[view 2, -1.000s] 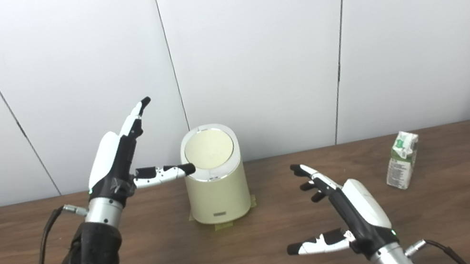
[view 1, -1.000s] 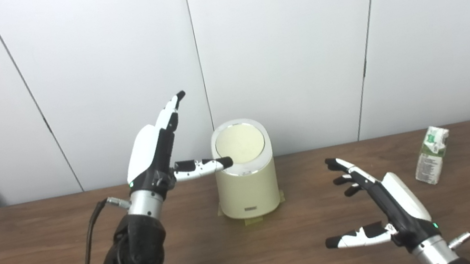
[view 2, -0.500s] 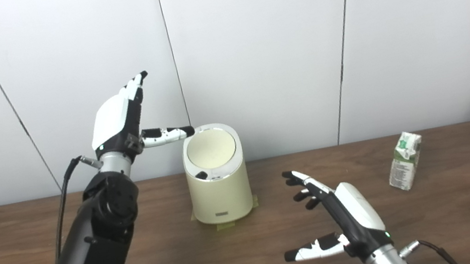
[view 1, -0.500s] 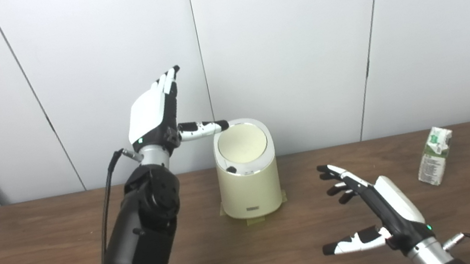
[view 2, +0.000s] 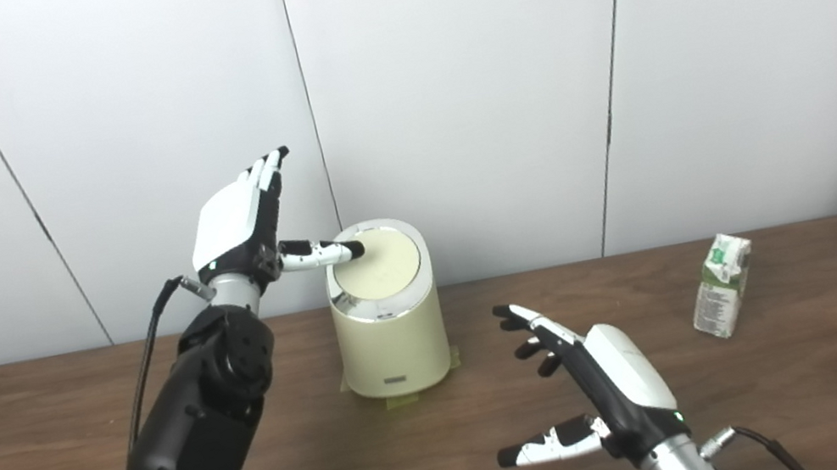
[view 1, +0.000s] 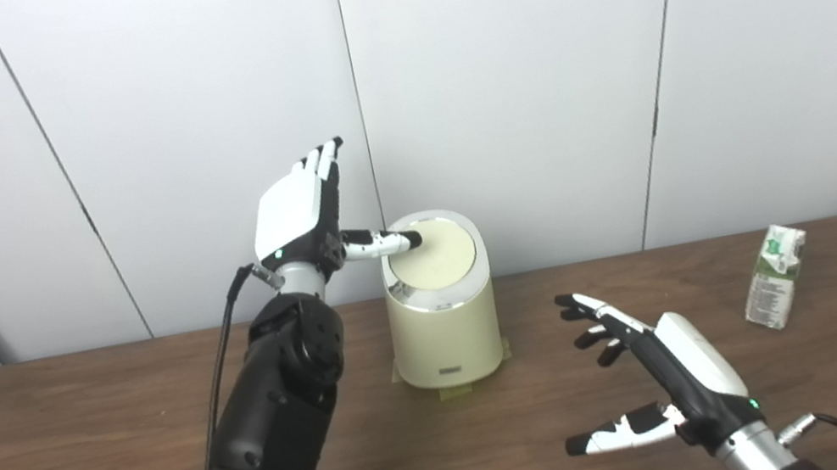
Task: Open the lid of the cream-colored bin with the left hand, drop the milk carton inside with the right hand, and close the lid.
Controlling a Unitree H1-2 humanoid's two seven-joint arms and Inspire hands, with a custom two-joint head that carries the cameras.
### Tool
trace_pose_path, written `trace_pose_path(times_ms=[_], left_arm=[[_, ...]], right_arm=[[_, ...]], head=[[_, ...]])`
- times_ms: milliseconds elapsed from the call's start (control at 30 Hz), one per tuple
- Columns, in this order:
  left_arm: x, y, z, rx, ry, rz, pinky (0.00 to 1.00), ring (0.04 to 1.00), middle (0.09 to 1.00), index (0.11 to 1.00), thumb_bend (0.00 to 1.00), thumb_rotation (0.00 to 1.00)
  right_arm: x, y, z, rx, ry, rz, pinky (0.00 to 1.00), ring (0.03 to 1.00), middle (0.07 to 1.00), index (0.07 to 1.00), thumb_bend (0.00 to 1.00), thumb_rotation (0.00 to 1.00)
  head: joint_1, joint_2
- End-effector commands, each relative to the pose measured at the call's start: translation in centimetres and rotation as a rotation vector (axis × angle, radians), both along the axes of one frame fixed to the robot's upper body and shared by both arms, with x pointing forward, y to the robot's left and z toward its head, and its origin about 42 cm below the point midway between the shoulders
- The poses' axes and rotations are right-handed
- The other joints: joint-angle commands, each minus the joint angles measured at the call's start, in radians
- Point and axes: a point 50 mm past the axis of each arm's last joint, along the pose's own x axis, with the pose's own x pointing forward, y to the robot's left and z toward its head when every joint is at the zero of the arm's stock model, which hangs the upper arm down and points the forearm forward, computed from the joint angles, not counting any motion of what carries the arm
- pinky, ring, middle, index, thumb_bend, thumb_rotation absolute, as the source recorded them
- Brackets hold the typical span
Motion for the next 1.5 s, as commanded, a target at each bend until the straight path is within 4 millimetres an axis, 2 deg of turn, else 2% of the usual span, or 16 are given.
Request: trace_pose_path(times_ms=[0,200,667,867,1133,1400,1467], left_arm=[[0.5,-1.2,4.2,0.005,-0.119,-0.023,0.90,1.000,1.000,1.000,1.00,0.40],[0.3,-1.6,3.6,0.018,-0.096,-0.038,0.93,1.000,1.000,1.000,1.00,0.43],[-0.3,-1.8,2.5,0.048,-0.042,-0.052,0.89,1.000,1.000,1.000,1.00,0.44],[-0.5,-1.6,1.9,0.078,-0.018,-0.049,0.89,1.000,1.000,1.000,1.00,0.37],[-0.6,-1.3,0.8,0.215,-0.011,-0.026,0.89,1.000,1.000,1.000,1.00,0.31],[-0.8,-1.3,-0.1,0.309,-0.013,-0.029,0.99,1.000,1.000,1.000,1.00,0.21],[-0.9,-1.5,-0.3,0.341,-0.006,-0.030,0.97,1.000,1.000,1.000,1.00,0.21]], right_arm=[[0.5,0.4,2.3,0.010,-0.090,0.010,0.57,0.713,0.831,0.879,0.88,0.19],[0.6,0.6,2.3,0.007,-0.093,0.006,0.57,0.707,0.831,0.883,0.88,0.21],[0.4,1.0,2.4,0.017,-0.095,0.013,0.59,0.732,0.849,0.881,0.87,0.22],[0.4,1.1,2.6,0.016,-0.097,0.012,0.58,0.733,0.847,0.882,0.87,0.23],[0.2,1.1,2.9,0.024,-0.106,0.023,0.60,0.730,0.846,0.884,0.87,0.22],[0.1,1.0,3.0,0.025,-0.106,0.024,0.59,0.724,0.844,0.883,0.87,0.22],[0.1,1.0,3.0,0.025,-0.104,0.025,0.59,0.726,0.844,0.883,0.87,0.24]], head=[[-0.003,0.002],[-0.008,0.006],[-0.018,0.018],[-0.018,0.023],[-0.021,0.031],[-0.022,0.040],[-0.022,0.042]])
